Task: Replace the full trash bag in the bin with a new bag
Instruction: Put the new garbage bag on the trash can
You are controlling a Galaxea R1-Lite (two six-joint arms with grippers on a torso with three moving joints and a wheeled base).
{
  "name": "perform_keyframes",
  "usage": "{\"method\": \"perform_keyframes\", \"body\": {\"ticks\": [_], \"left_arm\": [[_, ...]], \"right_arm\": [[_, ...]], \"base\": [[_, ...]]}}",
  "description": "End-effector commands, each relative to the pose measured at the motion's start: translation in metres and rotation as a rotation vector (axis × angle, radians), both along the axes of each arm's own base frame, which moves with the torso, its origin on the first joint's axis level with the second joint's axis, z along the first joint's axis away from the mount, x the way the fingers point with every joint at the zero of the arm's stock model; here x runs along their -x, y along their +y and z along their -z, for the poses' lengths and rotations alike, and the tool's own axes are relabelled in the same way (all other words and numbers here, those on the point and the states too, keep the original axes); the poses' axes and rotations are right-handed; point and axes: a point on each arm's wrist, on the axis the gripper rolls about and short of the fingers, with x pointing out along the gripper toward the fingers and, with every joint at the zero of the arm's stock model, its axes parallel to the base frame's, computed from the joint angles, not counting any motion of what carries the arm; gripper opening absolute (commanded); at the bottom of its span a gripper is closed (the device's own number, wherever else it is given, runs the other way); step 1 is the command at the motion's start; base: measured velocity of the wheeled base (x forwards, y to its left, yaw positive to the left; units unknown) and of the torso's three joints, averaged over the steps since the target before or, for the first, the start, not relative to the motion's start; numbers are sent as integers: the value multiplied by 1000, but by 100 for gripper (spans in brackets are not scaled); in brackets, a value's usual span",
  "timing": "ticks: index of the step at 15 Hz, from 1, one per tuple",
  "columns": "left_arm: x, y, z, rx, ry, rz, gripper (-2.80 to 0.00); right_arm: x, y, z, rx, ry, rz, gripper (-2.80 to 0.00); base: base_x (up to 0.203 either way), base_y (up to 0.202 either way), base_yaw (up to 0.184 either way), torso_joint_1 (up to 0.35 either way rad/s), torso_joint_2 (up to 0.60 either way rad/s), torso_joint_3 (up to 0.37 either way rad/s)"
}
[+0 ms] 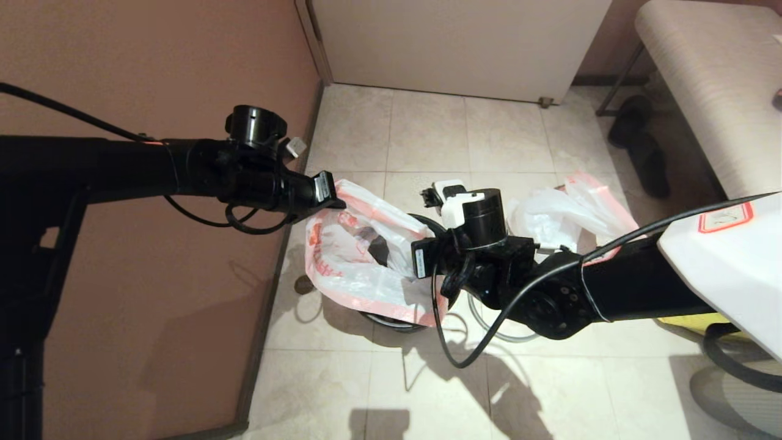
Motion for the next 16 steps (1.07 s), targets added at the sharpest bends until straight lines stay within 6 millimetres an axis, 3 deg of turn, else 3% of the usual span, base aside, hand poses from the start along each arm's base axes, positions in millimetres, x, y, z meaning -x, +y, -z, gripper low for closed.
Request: {"method": "perform_keyframes", "body": {"ticks": [1, 4, 6, 7, 12, 16], "left_arm": [[0, 1, 1, 2, 5, -2, -280], [-1, 1, 1, 5, 6, -6, -280], [-1, 1, 0, 7, 5, -6, -280], [-1, 1, 0, 7, 5, -6, -280], [-1, 1, 0, 7, 5, -6, -280], [-1, 1, 0, 6, 5, -8, -280]], "right_arm": [[5, -4, -14, -22, -24, 1, -280], [13, -9, -21, -27, -27, -4, -280], [13, -7, -16, -14, -16, -7, -280], [12, -7, -15, -12, -14, -7, 0], [18, -5, -17, -24, 12, -17, 0], [25, -7, 2, 46, 56, -26, 0]], "base": [[0, 0, 0, 0, 0, 0], [0, 0, 0, 0, 0, 0], [0, 0, 0, 0, 0, 0], [0, 0, 0, 0, 0, 0], [0, 0, 0, 0, 0, 0], [0, 0, 0, 0, 0, 0]]}}
